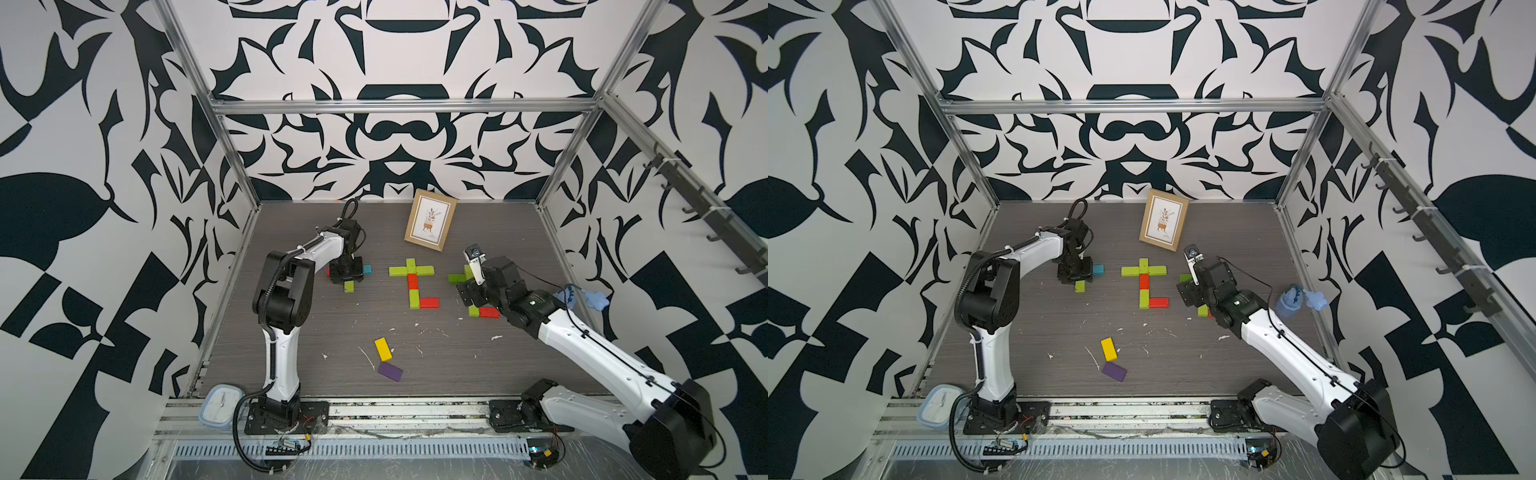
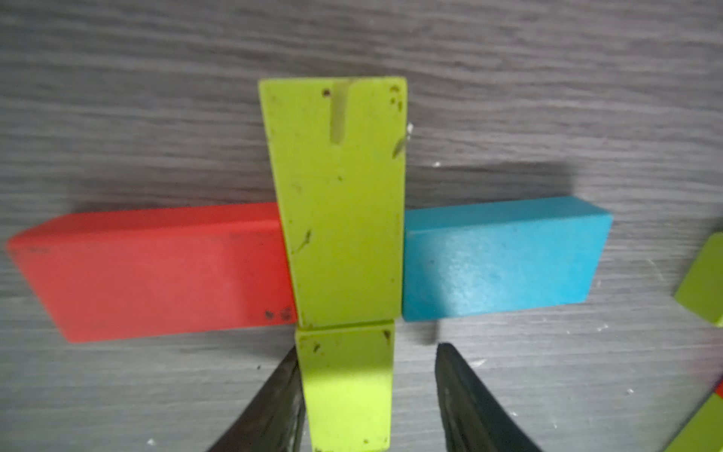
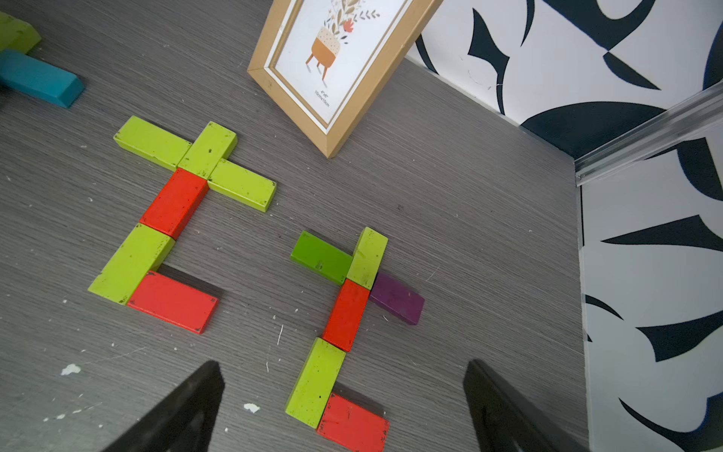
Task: Assemble the letter t with building blocks
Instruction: Adjust the building block at the center of the board.
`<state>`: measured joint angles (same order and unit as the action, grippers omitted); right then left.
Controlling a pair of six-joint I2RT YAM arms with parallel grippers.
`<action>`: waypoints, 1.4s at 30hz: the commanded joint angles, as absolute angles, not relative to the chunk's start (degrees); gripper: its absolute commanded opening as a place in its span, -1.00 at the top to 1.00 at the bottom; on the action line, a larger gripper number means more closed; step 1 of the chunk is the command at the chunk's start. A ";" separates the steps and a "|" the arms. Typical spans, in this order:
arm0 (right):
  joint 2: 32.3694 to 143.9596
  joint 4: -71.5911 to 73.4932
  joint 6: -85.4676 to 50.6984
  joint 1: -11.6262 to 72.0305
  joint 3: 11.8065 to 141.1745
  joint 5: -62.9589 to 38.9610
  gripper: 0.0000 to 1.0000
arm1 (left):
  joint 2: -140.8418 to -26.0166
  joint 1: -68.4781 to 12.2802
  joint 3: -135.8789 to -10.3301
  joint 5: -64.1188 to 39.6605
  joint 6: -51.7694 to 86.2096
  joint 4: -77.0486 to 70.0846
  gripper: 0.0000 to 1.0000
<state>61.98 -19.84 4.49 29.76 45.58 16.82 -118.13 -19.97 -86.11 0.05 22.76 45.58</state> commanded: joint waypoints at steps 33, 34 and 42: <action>62.58 -18.92 4.47 30.23 47.20 17.67 -0.99 | -116.21 -19.42 -86.31 -0.77 23.62 47.29 -0.13; 62.62 -18.94 4.48 30.21 47.14 17.66 -0.99 | -116.04 -19.39 -86.25 -0.54 23.57 47.29 -0.15; 62.80 -18.97 4.65 30.18 47.35 17.73 -0.98 | -110.96 -19.38 -84.35 -0.67 22.57 48.03 -0.41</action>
